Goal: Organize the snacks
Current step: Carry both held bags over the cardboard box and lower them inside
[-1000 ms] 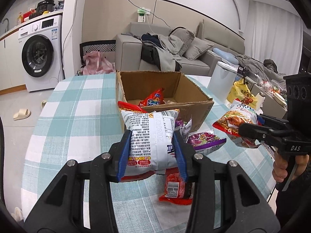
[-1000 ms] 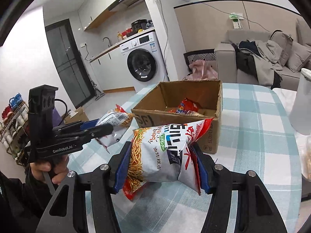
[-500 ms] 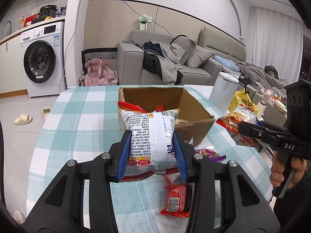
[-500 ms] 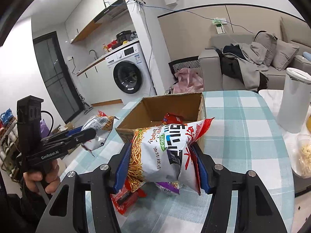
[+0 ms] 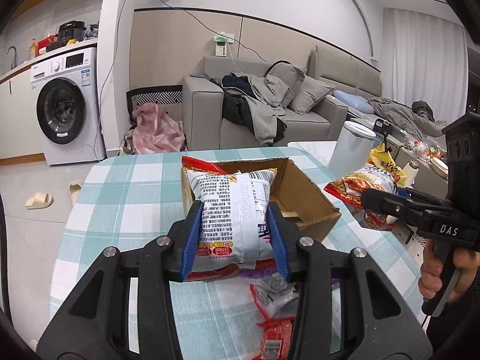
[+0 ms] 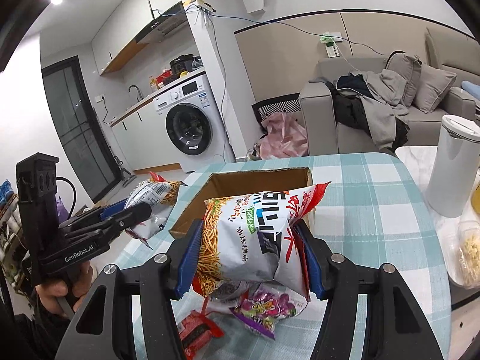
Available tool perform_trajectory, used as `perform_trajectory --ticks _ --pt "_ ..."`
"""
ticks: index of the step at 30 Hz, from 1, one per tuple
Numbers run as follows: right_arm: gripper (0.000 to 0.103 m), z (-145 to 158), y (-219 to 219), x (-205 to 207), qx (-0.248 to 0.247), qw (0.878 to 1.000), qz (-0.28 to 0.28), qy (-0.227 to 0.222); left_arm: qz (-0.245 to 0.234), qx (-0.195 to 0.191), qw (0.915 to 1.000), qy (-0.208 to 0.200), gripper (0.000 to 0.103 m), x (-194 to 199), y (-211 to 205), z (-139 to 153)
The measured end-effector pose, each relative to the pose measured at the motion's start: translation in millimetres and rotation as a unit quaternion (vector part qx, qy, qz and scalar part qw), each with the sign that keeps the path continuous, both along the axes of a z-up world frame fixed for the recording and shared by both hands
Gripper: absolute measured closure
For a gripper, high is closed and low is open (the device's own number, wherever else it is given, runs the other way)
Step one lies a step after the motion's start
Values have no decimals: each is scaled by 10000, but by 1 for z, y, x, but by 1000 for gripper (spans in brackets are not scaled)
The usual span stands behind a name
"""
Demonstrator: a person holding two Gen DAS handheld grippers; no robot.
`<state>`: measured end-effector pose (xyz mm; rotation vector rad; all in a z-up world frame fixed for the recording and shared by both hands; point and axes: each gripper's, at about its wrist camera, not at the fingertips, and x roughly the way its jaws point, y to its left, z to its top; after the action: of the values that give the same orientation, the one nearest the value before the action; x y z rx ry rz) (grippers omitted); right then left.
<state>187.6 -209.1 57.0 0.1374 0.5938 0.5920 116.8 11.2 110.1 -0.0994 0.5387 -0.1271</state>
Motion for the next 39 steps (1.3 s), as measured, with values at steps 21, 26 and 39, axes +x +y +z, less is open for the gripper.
perform_trajectory --ticks 21,26,39 --pt "43 -22 20 57 144 9995 -221 167 69 -48 9995 293 64 85 -4 -37" --pt "43 -27 24 67 204 9992 -275 192 62 28 9995 293 64 95 -8 -43" --pt "43 -41 36 89 159 9988 -330 327 51 134 9993 343 64 117 -11 -55"
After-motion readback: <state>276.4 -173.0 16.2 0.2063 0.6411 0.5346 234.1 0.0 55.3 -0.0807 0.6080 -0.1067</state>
